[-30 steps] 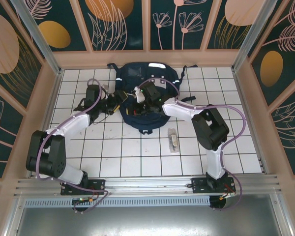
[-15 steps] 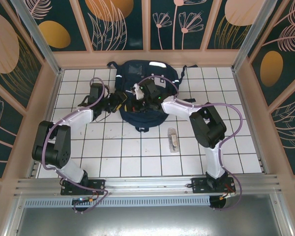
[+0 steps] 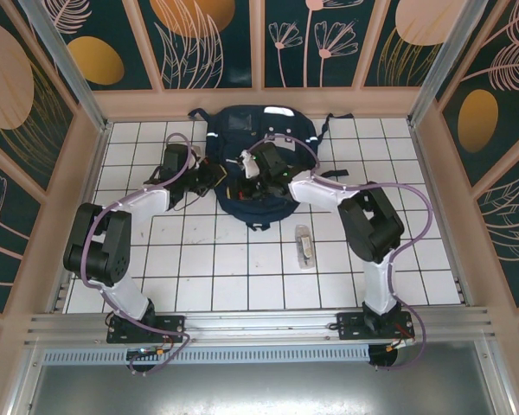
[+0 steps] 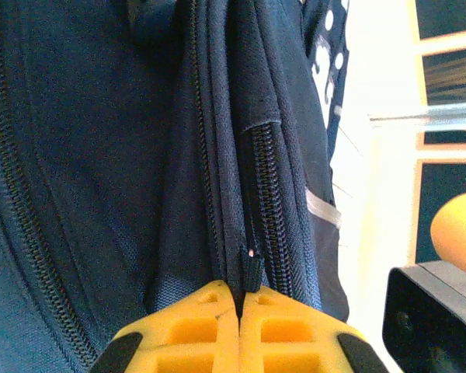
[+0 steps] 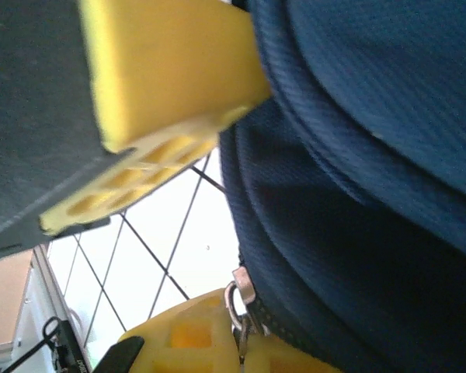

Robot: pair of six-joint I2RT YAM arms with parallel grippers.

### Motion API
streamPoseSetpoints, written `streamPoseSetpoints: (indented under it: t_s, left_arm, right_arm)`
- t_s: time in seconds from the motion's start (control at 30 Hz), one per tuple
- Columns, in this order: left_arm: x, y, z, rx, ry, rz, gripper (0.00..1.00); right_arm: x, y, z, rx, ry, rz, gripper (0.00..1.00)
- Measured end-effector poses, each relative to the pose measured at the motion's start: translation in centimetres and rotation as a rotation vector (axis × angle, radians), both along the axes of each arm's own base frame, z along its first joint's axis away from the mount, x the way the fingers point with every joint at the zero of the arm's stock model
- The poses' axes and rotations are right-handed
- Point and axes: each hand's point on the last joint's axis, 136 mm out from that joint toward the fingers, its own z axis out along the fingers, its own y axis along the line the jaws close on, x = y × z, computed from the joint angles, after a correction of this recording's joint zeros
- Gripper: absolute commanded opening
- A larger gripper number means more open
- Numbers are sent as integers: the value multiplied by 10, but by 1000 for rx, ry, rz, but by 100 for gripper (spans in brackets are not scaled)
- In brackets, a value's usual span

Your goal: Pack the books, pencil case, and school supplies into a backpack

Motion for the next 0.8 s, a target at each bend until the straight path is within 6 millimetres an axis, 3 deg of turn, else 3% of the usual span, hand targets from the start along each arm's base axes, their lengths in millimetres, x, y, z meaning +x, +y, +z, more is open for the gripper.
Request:
streamPoseSetpoints:
  t_s: [0.13, 0.3, 0.6, 0.73, 0.8]
  left_arm:
    - [0, 1, 0, 3, -7, -15, 0]
    - [5, 14, 0, 3, -10, -1, 0]
    - [6, 13, 13, 30, -32, -59, 0]
    - [22, 53, 20, 48, -52, 46, 0]
    - [28, 69, 21, 57, -59, 91, 0]
  right_arm:
    - [1, -40, -2, -39, 6, -47, 0]
    - [16, -99, -9, -124, 14, -138, 0]
    - [49, -173, -21, -359, -88, -290, 0]
    - [70, -229, -30, -467, -82, -431, 0]
    - [72, -243, -34, -491, -65, -461, 0]
